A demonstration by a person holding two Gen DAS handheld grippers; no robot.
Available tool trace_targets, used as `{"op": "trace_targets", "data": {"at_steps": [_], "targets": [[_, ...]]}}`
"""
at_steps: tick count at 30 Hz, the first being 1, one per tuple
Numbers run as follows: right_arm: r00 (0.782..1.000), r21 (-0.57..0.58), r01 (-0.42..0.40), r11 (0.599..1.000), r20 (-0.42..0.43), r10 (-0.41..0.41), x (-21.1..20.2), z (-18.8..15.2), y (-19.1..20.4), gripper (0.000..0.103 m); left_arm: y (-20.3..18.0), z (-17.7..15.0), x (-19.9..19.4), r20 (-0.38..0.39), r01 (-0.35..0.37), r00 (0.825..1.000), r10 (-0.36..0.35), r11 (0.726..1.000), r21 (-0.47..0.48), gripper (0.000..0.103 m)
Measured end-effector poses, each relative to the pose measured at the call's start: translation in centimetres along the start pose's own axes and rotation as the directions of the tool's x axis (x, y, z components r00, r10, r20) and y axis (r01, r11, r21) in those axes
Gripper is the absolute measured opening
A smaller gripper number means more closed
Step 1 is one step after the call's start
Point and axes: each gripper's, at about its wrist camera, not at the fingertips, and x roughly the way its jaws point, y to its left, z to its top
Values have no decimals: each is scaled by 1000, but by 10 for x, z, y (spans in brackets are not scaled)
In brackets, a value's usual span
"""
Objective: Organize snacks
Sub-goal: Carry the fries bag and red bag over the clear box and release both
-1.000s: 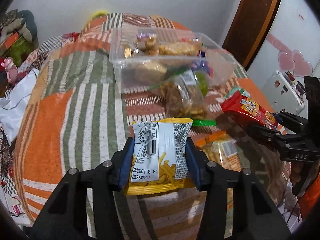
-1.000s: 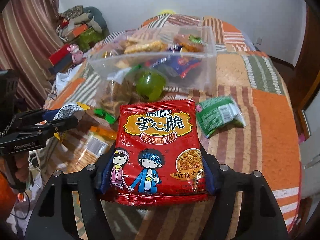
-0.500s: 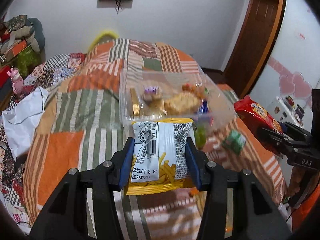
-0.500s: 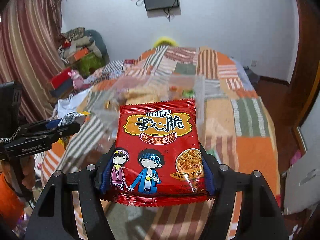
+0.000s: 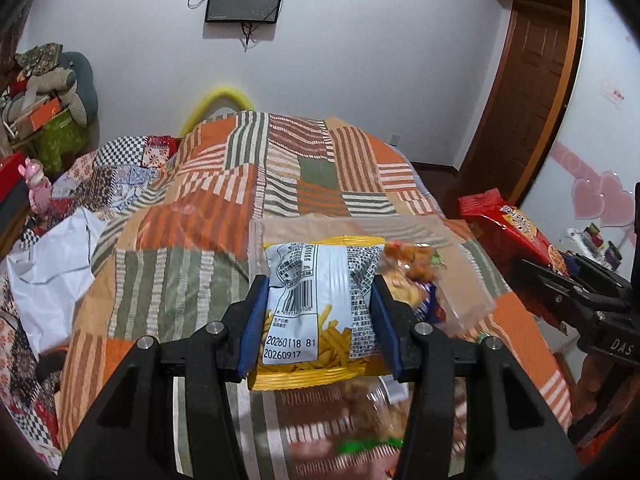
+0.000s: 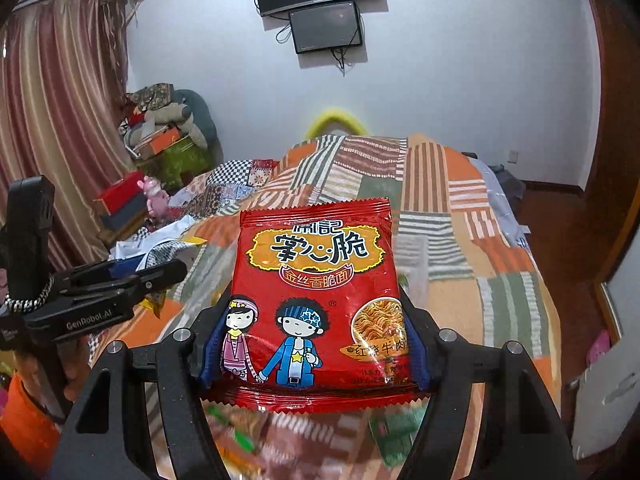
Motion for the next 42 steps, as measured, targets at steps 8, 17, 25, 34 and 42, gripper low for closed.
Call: {"op": "trace_targets", "data": {"at_steps": [8, 17, 25, 34, 42], "targets": [[997, 16, 2, 1000, -75, -1, 47, 8, 3, 67, 5, 17, 37, -27, -31, 999, 31, 1000, -1, 49], [984, 57, -7, 998, -176, 17, 89, 10, -5, 67, 17, 19, 88, -104, -51, 993, 48, 998, -29, 49], [977, 51, 10, 999, -213, 1, 106, 9, -9, 70, 19, 21, 116, -141, -53, 989, 45, 997, -48, 50], [982, 38, 37, 999, -188, -29, 94, 12, -17, 78, 21, 20, 115, -153, -64, 987, 54, 996, -62, 55], [989, 59, 25, 998, -145, -16, 58, 11, -27, 80, 6, 18, 75, -109, -56, 993, 54, 998, -10, 64]]}}
